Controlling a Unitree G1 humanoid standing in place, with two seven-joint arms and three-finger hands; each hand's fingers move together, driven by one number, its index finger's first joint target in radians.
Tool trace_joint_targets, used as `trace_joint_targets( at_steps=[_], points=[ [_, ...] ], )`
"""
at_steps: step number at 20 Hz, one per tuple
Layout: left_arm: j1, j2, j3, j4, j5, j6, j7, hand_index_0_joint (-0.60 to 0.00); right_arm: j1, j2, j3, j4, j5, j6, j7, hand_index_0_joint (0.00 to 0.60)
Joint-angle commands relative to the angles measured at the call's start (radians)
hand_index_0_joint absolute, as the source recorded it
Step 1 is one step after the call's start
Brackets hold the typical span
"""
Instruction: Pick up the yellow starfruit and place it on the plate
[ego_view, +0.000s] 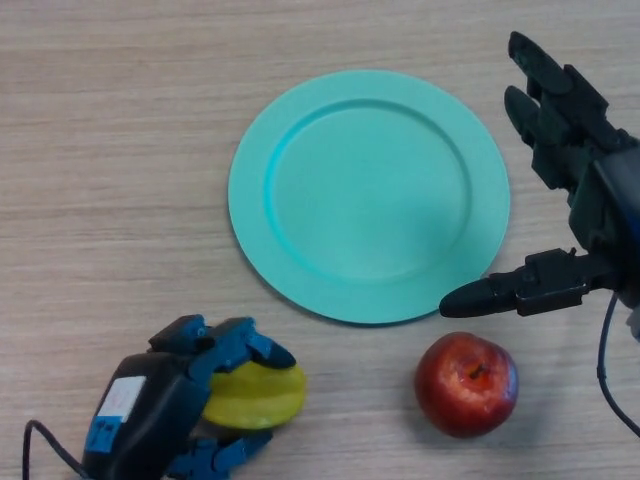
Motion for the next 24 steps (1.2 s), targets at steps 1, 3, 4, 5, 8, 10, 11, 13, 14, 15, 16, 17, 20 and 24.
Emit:
trace_joint_targets(
  at_steps=[1,3,4,5,8,10,11,13,14,15,16,17,20,24],
  points=[
    [0.022,0.024,0.002,-0.091,-0.017,-0.059,0.005,-0.6,-0.026,-0.02,-0.07,-0.076,0.044,-0.084,-0.018,0.0],
    [0.035,0.027,-0.006,-0.177,-0.043,-0.047,-0.05,-0.6,-0.03,-0.018,-0.07,-0.072,0.051,-0.089,-0.023,0.0],
    [0.036,0.03,-0.008,-0.206,-0.05,-0.056,-0.068,-0.6,-0.032,-0.018,-0.068,-0.07,0.051,-0.089,-0.025,0.0],
    [0.038,0.033,-0.012,-0.26,-0.075,-0.058,-0.118,-0.6,-0.033,-0.018,-0.067,-0.068,0.053,-0.089,-0.026,0.0],
    [0.021,0.033,-0.012,-0.366,-0.123,0.021,-0.257,-0.6,-0.033,-0.019,-0.07,-0.076,0.056,-0.084,-0.026,0.0],
    [-0.075,0.036,0.004,-0.332,-0.043,-0.011,-0.268,-0.6,-0.029,-0.02,-0.072,-0.078,0.05,-0.098,-0.031,0.0],
    [-0.149,0.019,0.007,-0.273,0.042,-0.058,-0.176,-0.6,-0.028,-0.02,-0.07,-0.082,0.044,-0.095,-0.032,0.0],
    [-0.299,-0.005,-0.003,-0.168,0.183,-0.114,0.059,-0.6,-0.02,-0.02,-0.079,-0.113,0.056,-0.064,-0.027,0.0],
    [-0.345,-0.009,-0.005,-0.132,0.214,-0.11,0.117,-0.6,-0.015,-0.021,-0.083,-0.122,0.059,-0.062,-0.028,0.0],
    [-0.415,-0.011,-0.008,-0.071,0.226,-0.095,0.17,-0.6,-0.006,-0.024,-0.089,-0.134,0.059,-0.058,-0.027,0.0],
    [-0.463,-0.015,-0.011,-0.021,0.212,-0.086,0.196,-0.6,-0.003,-0.026,-0.094,-0.145,0.059,-0.052,-0.026,0.0],
    [-0.529,-0.018,-0.012,0.052,0.217,-0.084,0.243,-0.6,-0.002,-0.028,-0.101,-0.156,0.058,-0.05,-0.031,0.0],
    [-0.644,-0.032,-0.034,0.221,0.244,-0.054,0.301,-0.6,0.003,-0.033,-0.115,-0.166,0.05,-0.054,-0.033,0.0],
    [-0.754,-0.039,-0.086,0.43,0.234,-0.063,0.382,-0.6,0.008,-0.038,-0.129,-0.18,0.054,-0.053,-0.038,0.0]
  ],
)
